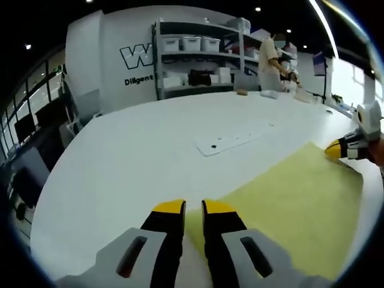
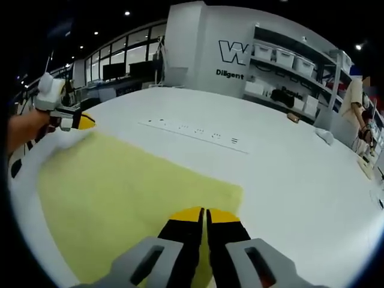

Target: Fold the garment on the visible template until the final outline fits inside the template.

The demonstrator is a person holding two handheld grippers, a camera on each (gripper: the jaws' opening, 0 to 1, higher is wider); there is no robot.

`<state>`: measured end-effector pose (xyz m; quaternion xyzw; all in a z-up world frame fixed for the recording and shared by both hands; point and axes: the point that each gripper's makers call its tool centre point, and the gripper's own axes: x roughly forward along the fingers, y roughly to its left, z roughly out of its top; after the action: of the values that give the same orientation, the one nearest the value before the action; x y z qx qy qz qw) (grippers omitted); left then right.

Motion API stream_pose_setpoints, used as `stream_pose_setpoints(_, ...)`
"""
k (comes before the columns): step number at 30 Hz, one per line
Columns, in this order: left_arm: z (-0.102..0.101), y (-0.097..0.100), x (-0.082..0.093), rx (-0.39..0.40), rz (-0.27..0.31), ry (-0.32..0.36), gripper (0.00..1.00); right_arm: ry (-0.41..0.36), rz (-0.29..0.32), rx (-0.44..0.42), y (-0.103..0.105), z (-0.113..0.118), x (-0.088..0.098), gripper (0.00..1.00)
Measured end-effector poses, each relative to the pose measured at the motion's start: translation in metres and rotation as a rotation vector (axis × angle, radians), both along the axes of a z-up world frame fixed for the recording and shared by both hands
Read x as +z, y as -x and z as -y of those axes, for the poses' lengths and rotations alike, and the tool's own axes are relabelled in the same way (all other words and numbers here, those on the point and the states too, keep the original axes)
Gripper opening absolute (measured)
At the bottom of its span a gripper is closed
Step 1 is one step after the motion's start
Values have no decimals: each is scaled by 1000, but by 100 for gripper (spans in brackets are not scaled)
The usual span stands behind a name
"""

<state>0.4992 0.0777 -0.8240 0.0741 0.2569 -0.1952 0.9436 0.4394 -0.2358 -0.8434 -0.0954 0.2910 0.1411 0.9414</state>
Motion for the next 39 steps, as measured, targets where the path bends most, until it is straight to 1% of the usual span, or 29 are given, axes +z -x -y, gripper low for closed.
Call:
stream_pose_setpoints(6, 0, 11, 6, 0, 3, 12, 8, -13, 20, -16, 1, 0, 12, 8)
stream_pose_setpoints(8, 1, 15, 8, 0, 5, 18, 8, -16, 23, -19, 3, 1, 15, 9)
stream_pose_setpoints(11, 1, 21, 10, 2, 7, 27, 9, -23, 31, -25, 7, 2, 20, 13)
stream_pose_setpoints(20, 1, 37, 21, 10, 11, 53, 10, -25, 31, -30, 21, 4, 25, 17)
stream_pose_setpoints(22, 1, 40, 24, 12, 15, 56, 10, -35, 41, -34, 24, 5, 28, 18)
stream_pose_setpoints(25, 2, 44, 27, 15, 16, 60, 12, -31, 33, -33, 29, 6, 28, 20)
stream_pose_setpoints(26, 2, 45, 28, 15, 15, 61, 14, -32, 32, -34, 29, 6, 28, 22)
stream_pose_setpoints(28, 3, 48, 29, 14, 13, 62, 15, -37, 42, -38, 32, 7, 31, 25)
stream_pose_setpoints(31, 5, 52, 32, 12, 14, 66, 16, -29, 39, -34, 37, 7, 34, 25)
stream_pose_setpoints(34, 6, 57, 36, 10, 18, 69, 16, -32, 51, -37, 41, 7, 40, 26)
stream_pose_setpoints(38, 10, 69, 42, 4, 21, 77, 19, -32, 56, -32, 50, 5, 46, 29)
stream_pose_setpoints(39, 10, 69, 42, 4, 20, 79, 20, -29, 56, -30, 51, 5, 47, 30)
